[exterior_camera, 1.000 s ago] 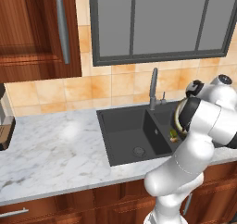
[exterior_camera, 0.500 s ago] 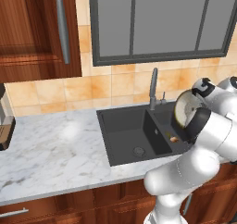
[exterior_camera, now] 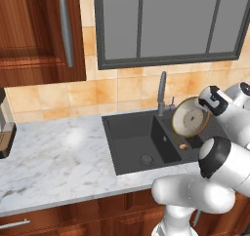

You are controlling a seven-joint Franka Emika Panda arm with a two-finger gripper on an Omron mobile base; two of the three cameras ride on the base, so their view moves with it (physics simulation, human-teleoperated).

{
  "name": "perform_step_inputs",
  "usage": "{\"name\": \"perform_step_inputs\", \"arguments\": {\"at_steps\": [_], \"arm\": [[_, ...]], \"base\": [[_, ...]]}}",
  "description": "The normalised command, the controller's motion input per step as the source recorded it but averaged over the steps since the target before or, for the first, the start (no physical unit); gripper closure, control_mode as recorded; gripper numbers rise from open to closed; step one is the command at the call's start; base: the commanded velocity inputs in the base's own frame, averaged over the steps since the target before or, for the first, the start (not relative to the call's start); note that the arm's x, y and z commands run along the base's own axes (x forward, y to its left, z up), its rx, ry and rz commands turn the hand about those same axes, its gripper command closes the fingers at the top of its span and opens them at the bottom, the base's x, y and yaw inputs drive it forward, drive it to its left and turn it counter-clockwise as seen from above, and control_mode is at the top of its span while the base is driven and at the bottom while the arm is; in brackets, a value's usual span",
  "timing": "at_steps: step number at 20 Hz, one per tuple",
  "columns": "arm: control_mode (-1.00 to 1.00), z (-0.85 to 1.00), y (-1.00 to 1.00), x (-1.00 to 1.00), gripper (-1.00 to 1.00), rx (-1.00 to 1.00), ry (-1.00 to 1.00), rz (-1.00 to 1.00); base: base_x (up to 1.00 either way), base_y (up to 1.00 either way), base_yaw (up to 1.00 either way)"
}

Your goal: Dump the mushroom and kiwi from the bowl so the bowl can be washed. Place the bowl in the sink after clearing the leftovers.

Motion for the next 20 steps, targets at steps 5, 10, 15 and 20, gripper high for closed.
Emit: {"name": "perform_step_inputs", "arguments": {"at_steps": [5, 10, 15, 20], "arm": [[-1.00, 0.04, 0.48, -0.10, 1.00, 0.26, 0.28, -0.16], [-1.00, 0.00, 0.55, -0.18, 1.00, 0.23, 0.19, -0.19], [-1.00, -0.01, 0.74, -0.40, 1.00, 0.13, 0.04, -0.17], [-1.00, -0.12, 1.00, -0.27, 1.00, 0.00, -0.04, -0.18]], "base": [[0.00, 0.00, 0.00], [0.00, 0.00, 0.00], [0.00, 0.00, 0.00], [0.00, 0.00, 0.00]]}}
